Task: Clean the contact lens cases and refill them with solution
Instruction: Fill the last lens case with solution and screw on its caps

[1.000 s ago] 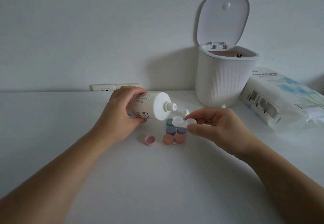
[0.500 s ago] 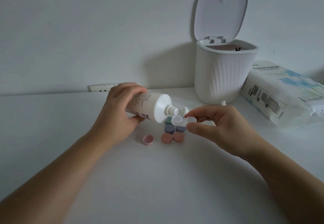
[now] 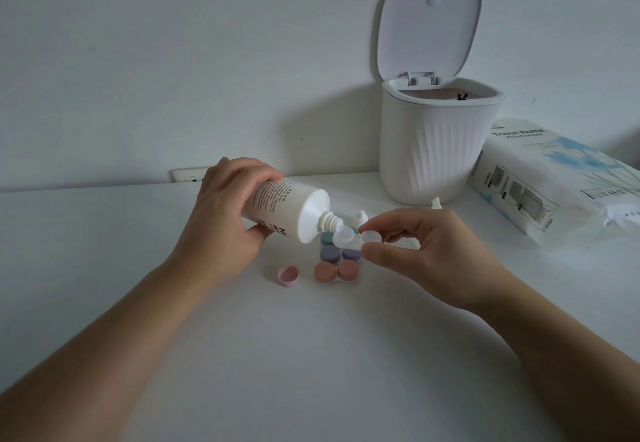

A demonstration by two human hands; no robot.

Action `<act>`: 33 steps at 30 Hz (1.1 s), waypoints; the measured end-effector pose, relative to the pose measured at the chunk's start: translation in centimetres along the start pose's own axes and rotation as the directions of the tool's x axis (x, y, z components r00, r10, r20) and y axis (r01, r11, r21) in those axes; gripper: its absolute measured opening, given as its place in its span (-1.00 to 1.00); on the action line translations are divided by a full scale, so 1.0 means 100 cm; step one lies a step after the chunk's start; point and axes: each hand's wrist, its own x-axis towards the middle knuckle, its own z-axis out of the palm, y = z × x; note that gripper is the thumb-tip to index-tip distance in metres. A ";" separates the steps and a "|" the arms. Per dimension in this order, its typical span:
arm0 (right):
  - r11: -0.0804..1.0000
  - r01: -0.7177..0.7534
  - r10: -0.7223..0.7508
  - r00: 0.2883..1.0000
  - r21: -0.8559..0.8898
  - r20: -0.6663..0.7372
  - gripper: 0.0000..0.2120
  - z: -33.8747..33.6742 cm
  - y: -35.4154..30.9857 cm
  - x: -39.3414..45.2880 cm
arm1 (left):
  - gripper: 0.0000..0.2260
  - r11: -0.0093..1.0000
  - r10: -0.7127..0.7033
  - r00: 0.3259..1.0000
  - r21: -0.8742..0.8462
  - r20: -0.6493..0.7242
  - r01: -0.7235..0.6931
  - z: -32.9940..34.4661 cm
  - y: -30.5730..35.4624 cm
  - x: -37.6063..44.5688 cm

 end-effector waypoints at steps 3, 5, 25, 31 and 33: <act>1.000 -0.003 0.003 1.000 0.000 0.006 -0.89 0.000 0.001 0.000 | -0.45 1.000 0.001 1.000 0.008 0.006 -0.001 0.001 0.000 0.000; 1.000 -0.004 0.004 1.000 -0.004 0.009 -0.88 0.000 0.002 0.000 | -0.44 1.000 0.002 1.000 0.011 0.005 -0.002 0.001 0.000 0.000; 1.000 -0.014 0.014 1.000 -0.020 0.014 -0.88 0.001 0.003 -0.001 | -0.43 0.998 -0.001 1.000 0.057 -0.007 0.001 0.000 -0.002 -0.001; 1.000 -0.007 0.008 1.000 -0.027 0.015 -0.86 0.001 0.002 -0.001 | -0.42 0.998 0.018 1.000 0.063 -0.010 -0.017 -0.001 -0.002 0.000; 1.000 -0.006 0.007 1.000 -0.028 0.017 -0.86 0.001 0.002 -0.001 | -0.43 0.998 0.022 1.000 0.066 -0.006 -0.022 0.000 -0.002 0.000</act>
